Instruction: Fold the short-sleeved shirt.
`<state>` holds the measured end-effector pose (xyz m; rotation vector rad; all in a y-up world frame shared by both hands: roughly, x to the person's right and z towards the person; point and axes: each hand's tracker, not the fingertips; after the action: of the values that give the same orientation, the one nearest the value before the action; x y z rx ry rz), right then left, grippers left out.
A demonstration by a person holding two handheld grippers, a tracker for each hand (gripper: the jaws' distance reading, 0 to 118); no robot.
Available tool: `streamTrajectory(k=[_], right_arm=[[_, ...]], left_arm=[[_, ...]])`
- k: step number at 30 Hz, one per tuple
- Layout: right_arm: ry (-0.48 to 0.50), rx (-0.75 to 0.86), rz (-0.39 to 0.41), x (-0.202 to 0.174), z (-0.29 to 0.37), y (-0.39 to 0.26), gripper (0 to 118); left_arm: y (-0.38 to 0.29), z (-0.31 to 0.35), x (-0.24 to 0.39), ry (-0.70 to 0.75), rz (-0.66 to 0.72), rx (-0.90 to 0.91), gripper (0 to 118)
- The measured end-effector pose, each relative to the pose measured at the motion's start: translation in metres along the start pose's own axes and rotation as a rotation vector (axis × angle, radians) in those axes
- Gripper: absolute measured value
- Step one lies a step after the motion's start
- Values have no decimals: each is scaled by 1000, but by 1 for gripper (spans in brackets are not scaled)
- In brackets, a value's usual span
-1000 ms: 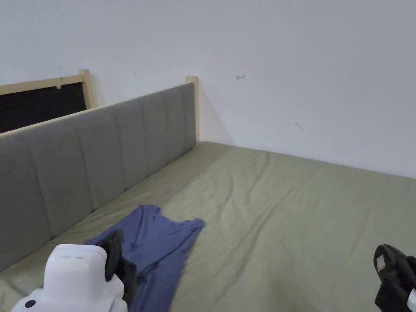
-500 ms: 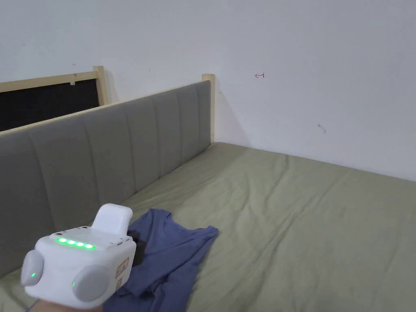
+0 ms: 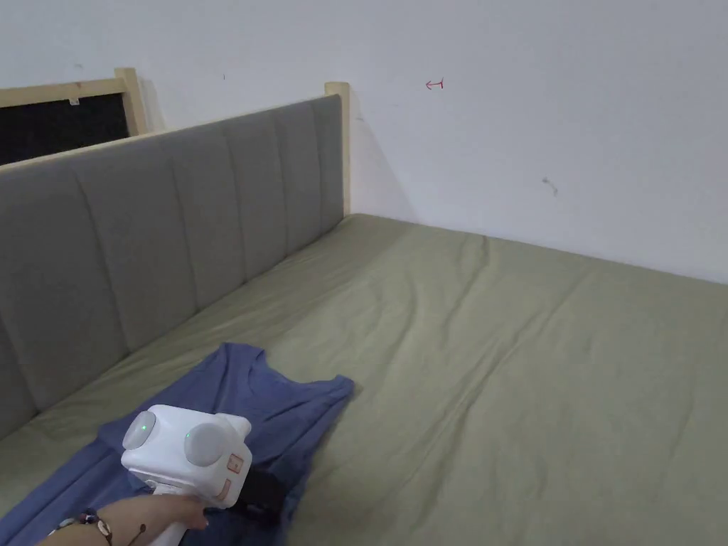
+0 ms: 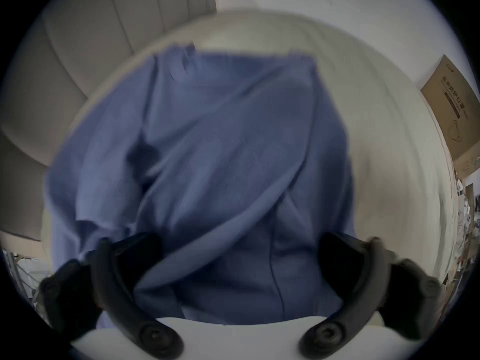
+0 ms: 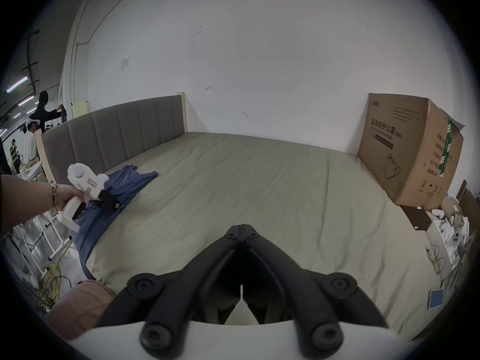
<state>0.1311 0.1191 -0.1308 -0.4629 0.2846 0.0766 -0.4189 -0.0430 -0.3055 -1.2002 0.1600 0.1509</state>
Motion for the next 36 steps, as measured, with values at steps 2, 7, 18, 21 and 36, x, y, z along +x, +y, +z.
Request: streamTrajectory(k=[2,7,18,21,36], right_arm=[[16,-6,-18,-2,-2,-1,0],[48,-28,-52,-7,-4,-4,0],[76,-9,-66,2,22,-1,0],[74,25,-87,10,36,1,0],[30,143,-233,53,98,7,0]], left_arm=[[-11,8,1,17,51,118,118],[-25,27,15,57,21,140,94],[-51,122,12,133,-54,393,5],[-39,182,-4,145,-18,526,5],[-9,459,154,-62,-297,1094,5]])
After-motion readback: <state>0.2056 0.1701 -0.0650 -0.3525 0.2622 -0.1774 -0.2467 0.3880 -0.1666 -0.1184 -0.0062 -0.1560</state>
